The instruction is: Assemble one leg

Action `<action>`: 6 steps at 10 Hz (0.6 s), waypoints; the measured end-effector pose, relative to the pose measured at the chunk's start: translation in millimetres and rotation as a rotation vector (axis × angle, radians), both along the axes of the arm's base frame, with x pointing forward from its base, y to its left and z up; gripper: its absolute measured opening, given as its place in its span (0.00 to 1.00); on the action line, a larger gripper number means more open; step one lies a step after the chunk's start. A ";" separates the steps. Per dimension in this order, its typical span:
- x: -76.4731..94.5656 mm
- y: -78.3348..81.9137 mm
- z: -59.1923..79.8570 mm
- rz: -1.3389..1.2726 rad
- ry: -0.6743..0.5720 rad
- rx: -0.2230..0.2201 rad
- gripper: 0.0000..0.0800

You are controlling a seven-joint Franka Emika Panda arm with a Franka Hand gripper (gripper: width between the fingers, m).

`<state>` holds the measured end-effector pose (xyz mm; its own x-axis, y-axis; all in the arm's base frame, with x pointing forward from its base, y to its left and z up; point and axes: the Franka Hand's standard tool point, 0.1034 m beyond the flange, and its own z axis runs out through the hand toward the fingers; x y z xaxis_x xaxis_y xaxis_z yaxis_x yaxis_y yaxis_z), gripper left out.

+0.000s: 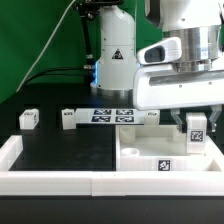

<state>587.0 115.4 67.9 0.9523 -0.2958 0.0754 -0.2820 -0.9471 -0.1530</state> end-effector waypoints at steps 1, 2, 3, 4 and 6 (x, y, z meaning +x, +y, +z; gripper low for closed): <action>0.6 -2.3 0.0 -0.108 0.012 0.024 0.37; 1.2 -3.2 0.1 -0.178 0.018 0.042 0.37; 1.5 -4.0 -0.1 -0.310 0.024 0.068 0.37; 1.2 -3.4 -0.4 -0.406 0.033 0.086 0.37; -0.9 2.4 -1.4 -0.739 0.089 0.146 0.37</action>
Offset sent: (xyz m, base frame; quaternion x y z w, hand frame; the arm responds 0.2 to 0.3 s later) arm -0.0087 0.0015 -0.0091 0.0076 -0.0006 0.2585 0.9660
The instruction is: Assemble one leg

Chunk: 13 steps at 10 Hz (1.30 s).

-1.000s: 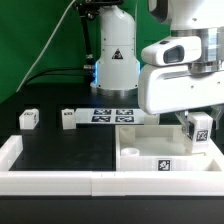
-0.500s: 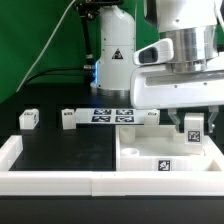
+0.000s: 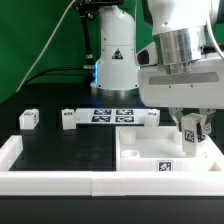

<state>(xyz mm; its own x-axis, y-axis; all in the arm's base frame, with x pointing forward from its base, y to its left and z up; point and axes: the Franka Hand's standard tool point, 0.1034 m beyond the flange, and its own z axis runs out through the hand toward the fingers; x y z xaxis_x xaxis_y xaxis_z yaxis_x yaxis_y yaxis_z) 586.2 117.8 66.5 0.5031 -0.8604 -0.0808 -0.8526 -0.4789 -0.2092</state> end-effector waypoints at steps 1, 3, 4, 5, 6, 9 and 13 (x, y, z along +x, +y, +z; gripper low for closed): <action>-1.0 3.2 -0.7 -0.080 0.016 0.015 0.37; 1.3 2.3 -1.7 -0.219 0.038 0.051 0.37; 0.9 4.1 -1.8 -0.306 0.055 0.073 0.37; 0.7 4.3 -1.9 -0.266 0.047 0.067 0.37; 0.7 4.6 -1.8 -0.217 0.040 0.060 0.49; 4.1 7.7 1.7 0.130 -0.013 -0.001 0.77; 4.2 13.3 1.0 0.796 -0.083 -0.148 0.81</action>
Offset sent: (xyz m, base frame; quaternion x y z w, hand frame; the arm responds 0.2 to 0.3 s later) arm 0.0000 0.0000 0.0000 0.0000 0.0000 0.2667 0.9638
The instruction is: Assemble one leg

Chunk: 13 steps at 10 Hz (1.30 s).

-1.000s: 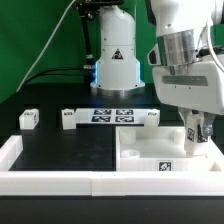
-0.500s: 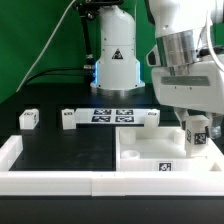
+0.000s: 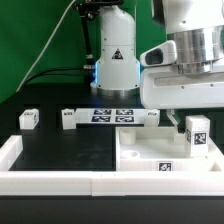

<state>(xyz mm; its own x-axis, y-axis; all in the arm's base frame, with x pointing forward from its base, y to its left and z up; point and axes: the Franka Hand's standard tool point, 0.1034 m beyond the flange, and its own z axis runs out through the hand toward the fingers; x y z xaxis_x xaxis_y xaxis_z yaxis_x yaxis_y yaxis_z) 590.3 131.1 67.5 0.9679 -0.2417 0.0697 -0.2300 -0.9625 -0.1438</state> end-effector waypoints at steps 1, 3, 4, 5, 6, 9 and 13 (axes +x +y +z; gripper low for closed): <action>0.1 0.0 0.4 0.128 -0.015 -0.028 0.81; 0.8 -0.7 2.0 0.313 -0.038 -0.055 0.81; 0.9 -0.9 2.0 0.413 -0.050 -0.066 0.81; 0.8 -1.1 1.3 0.442 -0.053 -0.068 0.81; 0.6 -1.1 1.0 0.436 -0.052 -0.067 0.80; 1.7 -4.5 0.9 0.432 -0.054 -0.071 0.55; 1.8 -7.2 0.0 0.428 -0.052 -0.072 0.37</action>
Offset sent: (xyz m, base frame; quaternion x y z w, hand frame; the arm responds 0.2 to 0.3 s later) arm -0.0041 -0.0039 0.0071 -0.0180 -0.0057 -0.2579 0.9660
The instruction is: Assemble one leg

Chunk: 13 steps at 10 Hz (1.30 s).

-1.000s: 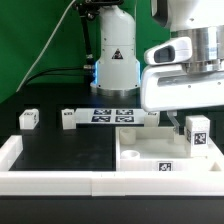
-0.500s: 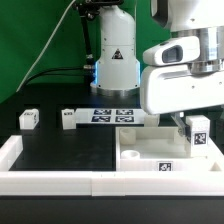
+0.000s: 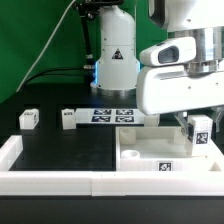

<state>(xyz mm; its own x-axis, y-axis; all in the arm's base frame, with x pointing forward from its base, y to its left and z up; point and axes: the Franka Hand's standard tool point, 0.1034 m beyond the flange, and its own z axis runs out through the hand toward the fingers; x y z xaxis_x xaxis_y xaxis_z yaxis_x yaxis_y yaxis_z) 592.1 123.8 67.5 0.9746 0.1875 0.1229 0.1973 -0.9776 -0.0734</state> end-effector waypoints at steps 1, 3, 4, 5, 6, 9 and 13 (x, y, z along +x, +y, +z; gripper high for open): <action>0.0 -0.3 -0.1 -0.023 0.002 0.003 0.37; 0.3 -1.8 -0.2 -0.156 0.013 0.025 0.37; 0.6 -4.4 -0.6 -0.331 0.028 0.059 0.37; 0.1 -5.5 -1.2 -0.462 0.037 0.074 0.37; 0.0 -7.0 -1.6 -0.615 0.049 0.093 0.37; 1.4 -10.8 -1.9 -0.991 0.077 0.167 0.37; -0.1 -7.5 -2.9 -1.482 0.176 0.264 0.37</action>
Offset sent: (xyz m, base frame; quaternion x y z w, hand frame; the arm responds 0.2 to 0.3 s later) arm -0.0056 -0.0136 0.0021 0.0210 0.0100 0.3802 0.9246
